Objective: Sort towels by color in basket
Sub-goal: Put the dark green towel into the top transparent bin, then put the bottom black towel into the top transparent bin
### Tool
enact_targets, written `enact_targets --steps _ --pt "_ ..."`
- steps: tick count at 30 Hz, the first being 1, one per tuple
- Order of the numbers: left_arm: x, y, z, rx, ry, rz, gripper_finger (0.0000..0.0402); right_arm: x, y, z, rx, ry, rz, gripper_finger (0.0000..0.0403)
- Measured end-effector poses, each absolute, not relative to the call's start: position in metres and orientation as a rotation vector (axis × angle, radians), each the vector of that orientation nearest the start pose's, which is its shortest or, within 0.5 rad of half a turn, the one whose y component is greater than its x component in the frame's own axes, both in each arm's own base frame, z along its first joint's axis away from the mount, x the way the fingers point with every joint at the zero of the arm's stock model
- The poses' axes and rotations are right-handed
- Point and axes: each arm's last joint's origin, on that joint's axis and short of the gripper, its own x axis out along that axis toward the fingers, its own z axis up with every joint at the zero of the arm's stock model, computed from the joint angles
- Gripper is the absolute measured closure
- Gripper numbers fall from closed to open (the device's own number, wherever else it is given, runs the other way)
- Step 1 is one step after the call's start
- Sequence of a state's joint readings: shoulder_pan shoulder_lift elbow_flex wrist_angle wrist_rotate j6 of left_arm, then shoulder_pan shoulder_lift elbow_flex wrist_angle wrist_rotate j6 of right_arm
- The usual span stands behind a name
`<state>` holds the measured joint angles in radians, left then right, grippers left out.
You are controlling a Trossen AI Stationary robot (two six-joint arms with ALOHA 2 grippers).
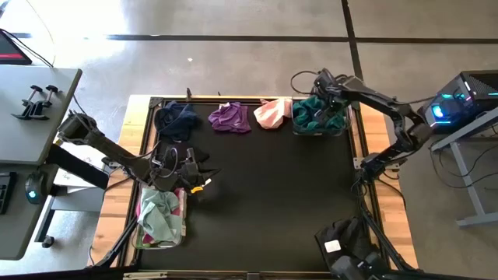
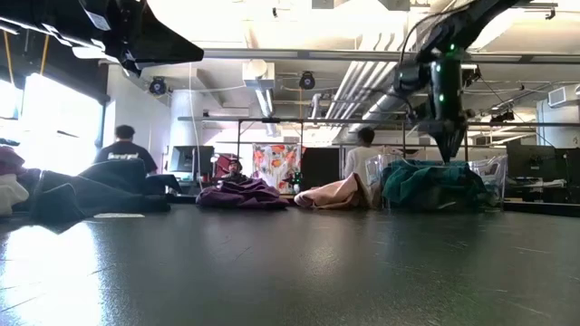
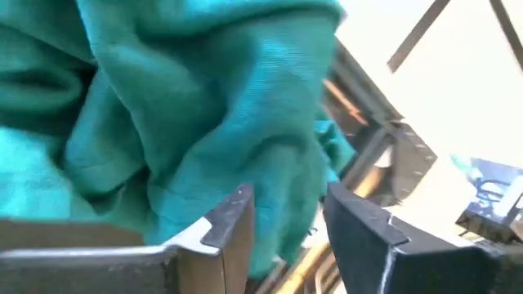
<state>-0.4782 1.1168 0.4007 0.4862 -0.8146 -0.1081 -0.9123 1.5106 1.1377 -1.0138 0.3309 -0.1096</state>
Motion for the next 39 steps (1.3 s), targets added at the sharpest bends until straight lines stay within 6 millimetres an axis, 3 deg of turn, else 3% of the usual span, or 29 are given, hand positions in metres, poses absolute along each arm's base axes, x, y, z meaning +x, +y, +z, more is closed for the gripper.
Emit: enact_targets --steps 5,9,13,20,25,30,35,39 --pt "0.199 -0.080 0.205 0.013 0.162 0.345 0.0401 0.157 -0.217 0.263 0.346 1.313 -1.016 0.0259" --pt "0.199 -0.080 0.205 0.010 0.166 0.345 0.0401 0.166 -0.221 0.262 0.310 1.027 -0.914 0.0259" --pt "0.199 -0.080 0.203 0.003 0.182 0.348 0.0401 0.170 -0.225 0.235 0.384 0.933 -0.920 0.0270" --pt "0.199 -0.079 0.201 -0.004 0.191 0.351 0.0401 0.167 -0.215 0.171 0.413 0.992 -0.901 0.0304" --pt "0.199 -0.079 0.201 -0.003 0.193 0.351 0.0401 0.164 -0.212 0.156 0.447 1.000 -0.895 0.0317" --pt "0.198 -0.079 0.201 -0.002 0.194 0.351 0.0401 0.164 -0.214 0.170 0.370 0.982 -0.904 0.0319" --pt "0.198 -0.079 0.200 -0.003 0.202 0.352 0.0401 0.165 -0.213 0.214 0.309 0.886 -0.914 0.0317" --pt "0.198 -0.079 0.199 -0.003 0.212 0.355 0.0401 0.159 -0.204 0.242 0.315 0.861 -0.893 0.0292"
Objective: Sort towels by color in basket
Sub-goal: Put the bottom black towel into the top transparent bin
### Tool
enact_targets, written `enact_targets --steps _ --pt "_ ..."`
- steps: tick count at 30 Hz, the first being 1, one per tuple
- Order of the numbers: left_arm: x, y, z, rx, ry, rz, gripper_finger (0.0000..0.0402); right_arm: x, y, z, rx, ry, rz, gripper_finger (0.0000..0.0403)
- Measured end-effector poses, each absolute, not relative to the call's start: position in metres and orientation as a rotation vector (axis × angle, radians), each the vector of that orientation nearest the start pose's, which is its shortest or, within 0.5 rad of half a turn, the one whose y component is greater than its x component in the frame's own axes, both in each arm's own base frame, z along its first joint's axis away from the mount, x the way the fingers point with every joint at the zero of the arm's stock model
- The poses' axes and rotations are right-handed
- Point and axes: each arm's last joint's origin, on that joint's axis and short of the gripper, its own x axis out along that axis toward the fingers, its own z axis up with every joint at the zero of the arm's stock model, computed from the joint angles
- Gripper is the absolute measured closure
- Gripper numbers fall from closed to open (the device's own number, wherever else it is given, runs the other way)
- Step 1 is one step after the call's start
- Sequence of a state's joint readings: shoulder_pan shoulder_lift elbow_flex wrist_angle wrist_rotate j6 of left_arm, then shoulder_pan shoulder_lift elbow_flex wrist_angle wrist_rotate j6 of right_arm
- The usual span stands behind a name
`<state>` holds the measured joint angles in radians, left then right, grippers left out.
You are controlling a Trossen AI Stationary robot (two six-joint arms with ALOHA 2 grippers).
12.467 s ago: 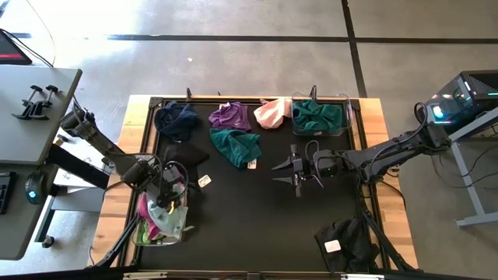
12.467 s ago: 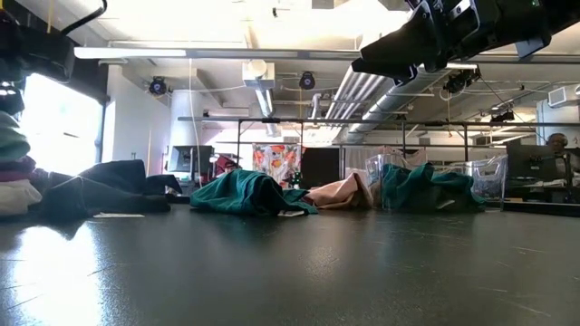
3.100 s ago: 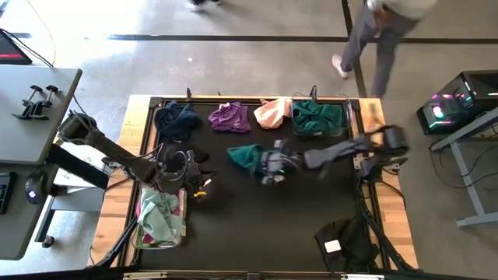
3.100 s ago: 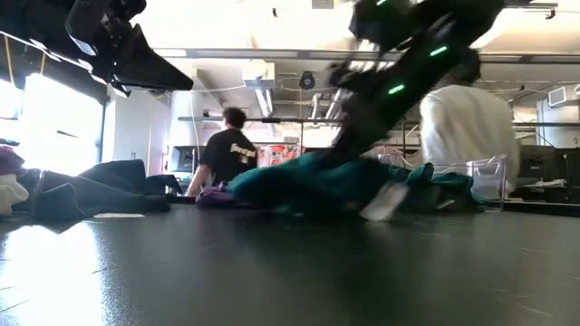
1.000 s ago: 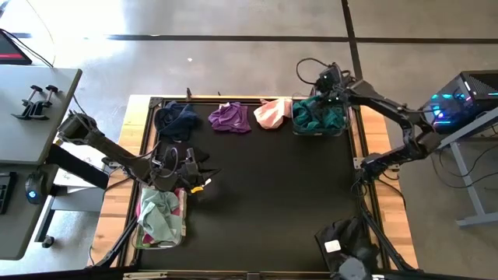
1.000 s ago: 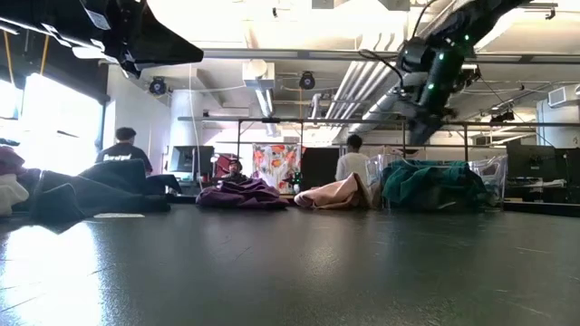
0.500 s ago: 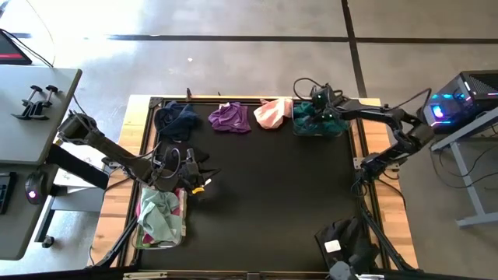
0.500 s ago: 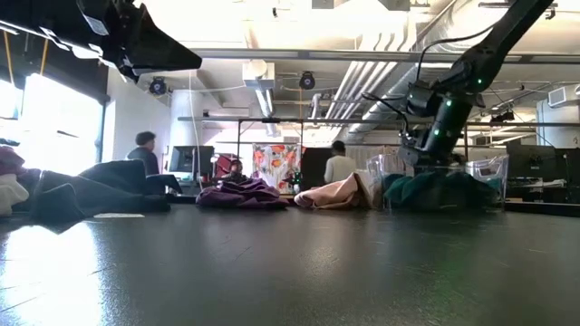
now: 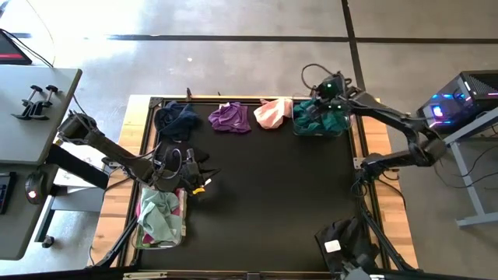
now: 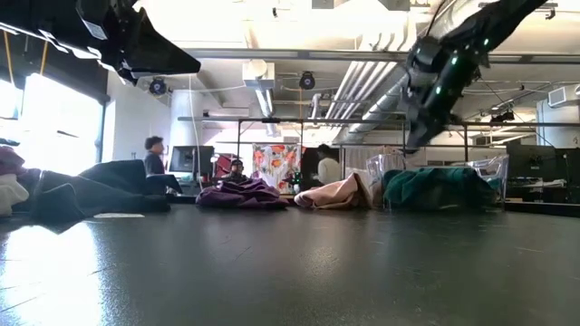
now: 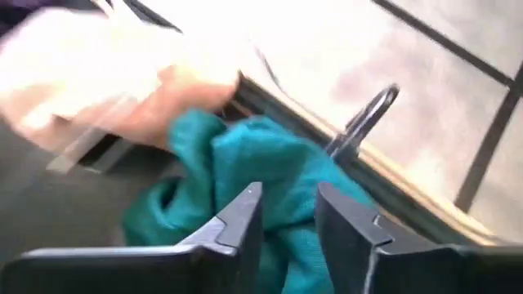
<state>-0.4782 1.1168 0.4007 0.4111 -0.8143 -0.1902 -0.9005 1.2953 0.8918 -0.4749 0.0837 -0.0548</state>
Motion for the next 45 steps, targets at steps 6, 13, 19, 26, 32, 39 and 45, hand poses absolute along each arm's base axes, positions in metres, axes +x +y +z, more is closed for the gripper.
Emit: enact_targets --steps 6,13,19,26,32,39,45 --pt "0.198 -0.079 0.199 -0.002 0.212 0.355 0.0401 0.166 -0.181 0.260 0.372 0.753 -0.595 0.0241" --pt "0.198 -0.079 0.199 0.000 0.214 0.358 0.0401 0.219 -0.110 0.260 0.222 0.802 -0.208 0.0236" --pt "0.198 -0.079 0.199 0.009 0.215 0.358 0.0402 0.239 -0.014 0.255 0.029 0.916 0.025 0.0236" --pt "0.198 -0.079 0.199 0.008 0.214 0.357 0.0402 0.214 0.085 0.254 0.245 1.088 0.097 0.0236" --pt "0.199 -0.077 0.200 0.022 0.203 0.367 0.0402 0.177 0.136 0.252 0.414 1.253 0.072 0.0236" --pt "0.201 -0.074 0.202 0.009 0.186 0.388 0.0402 0.157 0.149 0.235 0.451 1.279 -0.047 0.0236" --pt "0.201 -0.074 0.203 0.014 0.183 0.386 0.0402 0.154 0.137 0.214 0.542 1.387 -0.144 0.0219"
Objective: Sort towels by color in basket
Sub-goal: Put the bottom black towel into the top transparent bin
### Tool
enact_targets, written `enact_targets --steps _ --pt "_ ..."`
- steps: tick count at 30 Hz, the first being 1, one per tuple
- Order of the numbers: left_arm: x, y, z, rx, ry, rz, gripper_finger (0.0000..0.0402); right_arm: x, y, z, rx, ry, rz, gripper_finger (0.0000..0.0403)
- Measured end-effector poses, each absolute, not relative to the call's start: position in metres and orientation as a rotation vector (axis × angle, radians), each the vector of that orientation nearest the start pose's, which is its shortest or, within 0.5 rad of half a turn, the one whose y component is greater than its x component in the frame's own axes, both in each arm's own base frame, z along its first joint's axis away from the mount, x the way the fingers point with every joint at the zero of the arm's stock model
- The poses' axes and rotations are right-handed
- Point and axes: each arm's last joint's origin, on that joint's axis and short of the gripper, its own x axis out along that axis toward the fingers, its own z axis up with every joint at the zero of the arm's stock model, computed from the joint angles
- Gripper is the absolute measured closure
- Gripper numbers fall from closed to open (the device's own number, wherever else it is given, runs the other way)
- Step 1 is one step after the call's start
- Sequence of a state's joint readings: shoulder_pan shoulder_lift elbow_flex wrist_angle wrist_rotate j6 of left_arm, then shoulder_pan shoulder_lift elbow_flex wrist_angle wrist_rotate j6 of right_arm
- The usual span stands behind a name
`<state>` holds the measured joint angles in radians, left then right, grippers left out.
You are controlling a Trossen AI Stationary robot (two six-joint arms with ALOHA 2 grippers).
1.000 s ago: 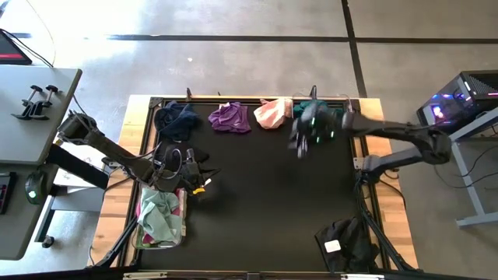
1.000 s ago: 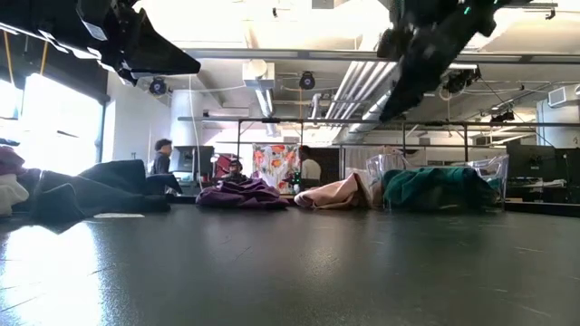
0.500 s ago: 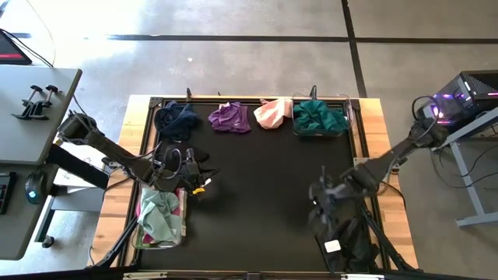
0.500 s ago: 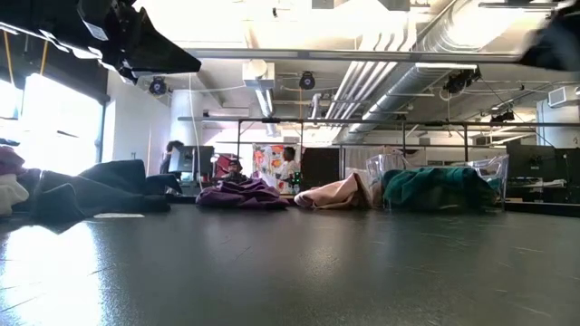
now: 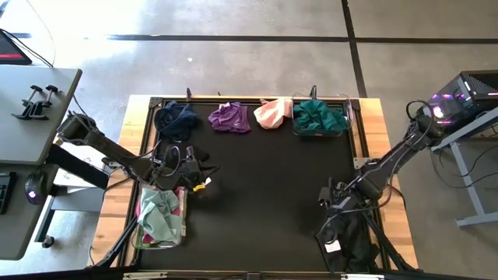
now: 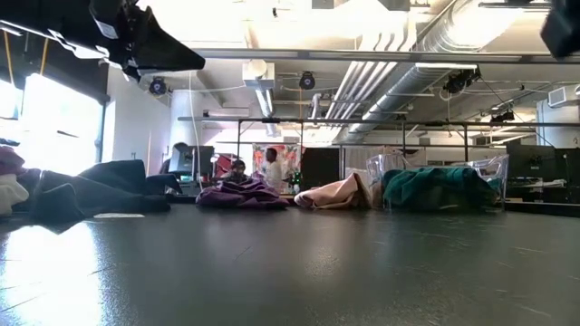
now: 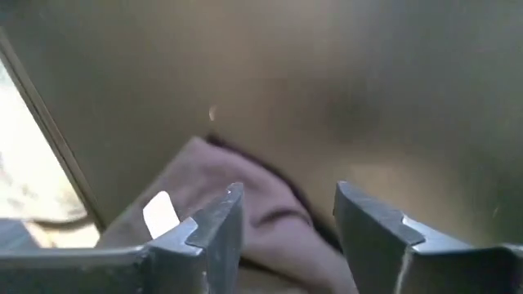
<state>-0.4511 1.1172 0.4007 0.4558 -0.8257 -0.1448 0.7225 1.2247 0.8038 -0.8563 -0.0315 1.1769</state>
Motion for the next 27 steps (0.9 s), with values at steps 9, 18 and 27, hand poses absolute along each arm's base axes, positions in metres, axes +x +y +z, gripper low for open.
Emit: enact_targets --steps 9,18,27 --pt "0.201 -0.074 0.202 0.020 0.193 0.379 0.0401 0.142 0.136 0.185 0.723 1.639 -0.061 0.0159" --pt "0.201 -0.074 0.201 0.022 0.198 0.379 0.0401 0.134 0.163 0.151 0.643 1.632 0.124 0.0189" --pt "0.201 -0.074 0.201 0.022 0.197 0.379 0.0401 0.135 0.186 0.122 0.330 1.676 0.339 0.0259"
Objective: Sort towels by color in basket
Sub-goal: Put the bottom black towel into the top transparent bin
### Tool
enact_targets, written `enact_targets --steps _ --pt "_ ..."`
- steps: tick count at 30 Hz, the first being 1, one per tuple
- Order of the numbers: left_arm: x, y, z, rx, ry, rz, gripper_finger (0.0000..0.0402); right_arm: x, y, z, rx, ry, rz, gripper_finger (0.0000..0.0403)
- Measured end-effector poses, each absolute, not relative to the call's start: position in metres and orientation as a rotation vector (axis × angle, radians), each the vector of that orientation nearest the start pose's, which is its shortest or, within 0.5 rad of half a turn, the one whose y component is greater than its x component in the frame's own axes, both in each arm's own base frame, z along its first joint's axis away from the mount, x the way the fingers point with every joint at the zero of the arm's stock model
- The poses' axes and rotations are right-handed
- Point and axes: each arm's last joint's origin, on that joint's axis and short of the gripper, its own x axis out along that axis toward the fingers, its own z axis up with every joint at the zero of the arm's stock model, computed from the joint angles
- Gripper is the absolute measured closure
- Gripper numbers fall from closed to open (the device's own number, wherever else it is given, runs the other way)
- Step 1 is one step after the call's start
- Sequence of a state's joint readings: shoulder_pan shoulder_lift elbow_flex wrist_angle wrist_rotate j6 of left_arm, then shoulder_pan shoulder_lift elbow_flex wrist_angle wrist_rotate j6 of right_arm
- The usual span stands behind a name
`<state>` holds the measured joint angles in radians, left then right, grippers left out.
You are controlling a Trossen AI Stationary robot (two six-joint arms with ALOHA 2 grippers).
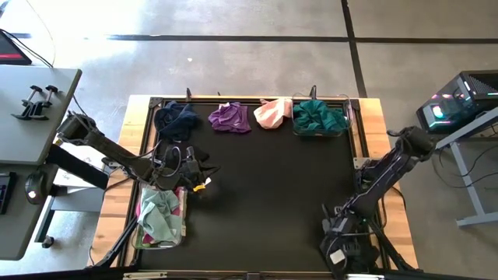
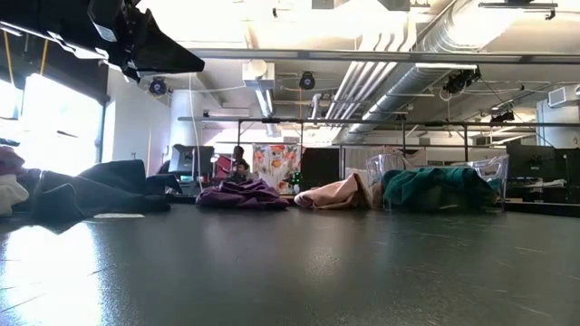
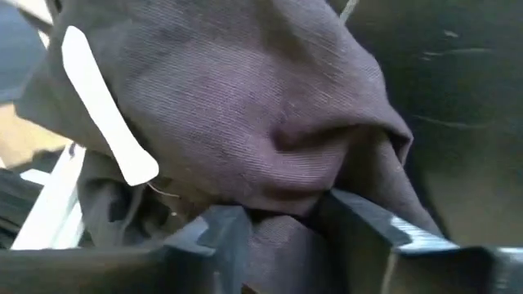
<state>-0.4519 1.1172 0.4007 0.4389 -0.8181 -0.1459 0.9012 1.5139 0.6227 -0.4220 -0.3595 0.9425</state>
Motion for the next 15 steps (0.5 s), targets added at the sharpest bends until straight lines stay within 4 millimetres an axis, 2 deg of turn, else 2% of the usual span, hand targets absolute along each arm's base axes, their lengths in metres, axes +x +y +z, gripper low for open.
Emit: enact_targets --steps 2,5,7,12,15 --pt "0.201 -0.074 0.201 0.021 0.197 0.379 0.0402 0.135 0.187 0.121 0.309 1.670 0.326 0.0291" --pt "0.201 -0.074 0.201 0.020 0.196 0.379 0.0402 0.137 0.182 0.122 0.347 1.636 0.205 0.0352" --pt "0.201 -0.074 0.201 0.019 0.195 0.379 0.0401 0.143 0.177 0.125 0.350 1.546 0.144 0.0387" --pt "0.201 -0.074 0.203 0.008 0.179 0.378 0.0401 0.155 0.155 0.141 0.225 1.168 -0.092 0.0384" --pt "0.201 -0.074 0.203 0.008 0.179 0.378 0.0402 0.166 0.138 0.160 0.111 0.881 -0.253 0.0397"
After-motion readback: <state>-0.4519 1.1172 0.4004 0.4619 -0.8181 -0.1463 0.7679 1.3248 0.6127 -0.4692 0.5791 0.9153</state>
